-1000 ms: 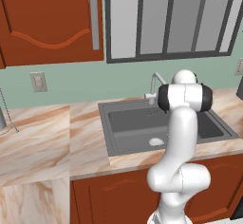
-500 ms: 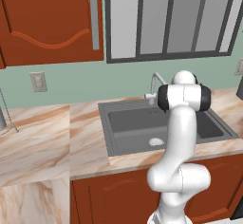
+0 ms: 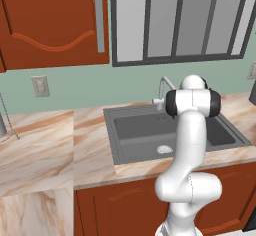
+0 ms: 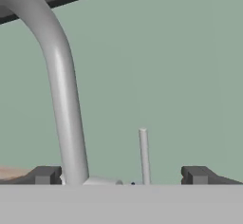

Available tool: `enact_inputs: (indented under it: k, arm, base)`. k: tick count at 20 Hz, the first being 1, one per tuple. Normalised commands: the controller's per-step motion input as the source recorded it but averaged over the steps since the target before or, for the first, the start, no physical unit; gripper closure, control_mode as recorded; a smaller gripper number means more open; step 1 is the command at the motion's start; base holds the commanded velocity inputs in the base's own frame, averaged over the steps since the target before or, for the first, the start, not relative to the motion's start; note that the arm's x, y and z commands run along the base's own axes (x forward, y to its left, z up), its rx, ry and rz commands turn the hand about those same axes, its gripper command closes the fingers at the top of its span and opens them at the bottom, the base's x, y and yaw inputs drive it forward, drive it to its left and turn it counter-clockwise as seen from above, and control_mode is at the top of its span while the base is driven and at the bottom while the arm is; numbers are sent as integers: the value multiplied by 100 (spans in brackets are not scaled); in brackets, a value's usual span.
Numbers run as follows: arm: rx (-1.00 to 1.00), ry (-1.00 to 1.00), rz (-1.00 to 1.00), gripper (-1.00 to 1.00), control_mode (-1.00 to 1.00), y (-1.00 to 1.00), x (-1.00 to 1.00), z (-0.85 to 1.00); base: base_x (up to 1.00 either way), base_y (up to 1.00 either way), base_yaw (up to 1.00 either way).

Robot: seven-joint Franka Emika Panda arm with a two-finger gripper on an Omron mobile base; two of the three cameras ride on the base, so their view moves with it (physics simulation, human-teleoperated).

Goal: Soak the sponge with water for a few seconds and then drop it inside the sink.

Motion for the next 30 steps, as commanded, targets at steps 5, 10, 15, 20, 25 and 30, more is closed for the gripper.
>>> enact_inputs:
  k: [5,10,15,20,25,30]
  arm:
    - [0,0,0,-100,-100,0,14,0]
    - [0,0,0,-100,-100,0,17,0]
    - [0,0,0,-100,-100,0,16,-6]
    - [0,0,0,-100,-100,-6,11,-17]
    - [0,0,0,-100,-100,-4,7,-17]
    - [0,0,0,-100,-100,-12,8,-6]
  base:
    - [0,0,0]
    - [0,0,0]
    - [0,0,0]
    - [0,0,0]
    - [0,0,0]
    - [0,0,0]
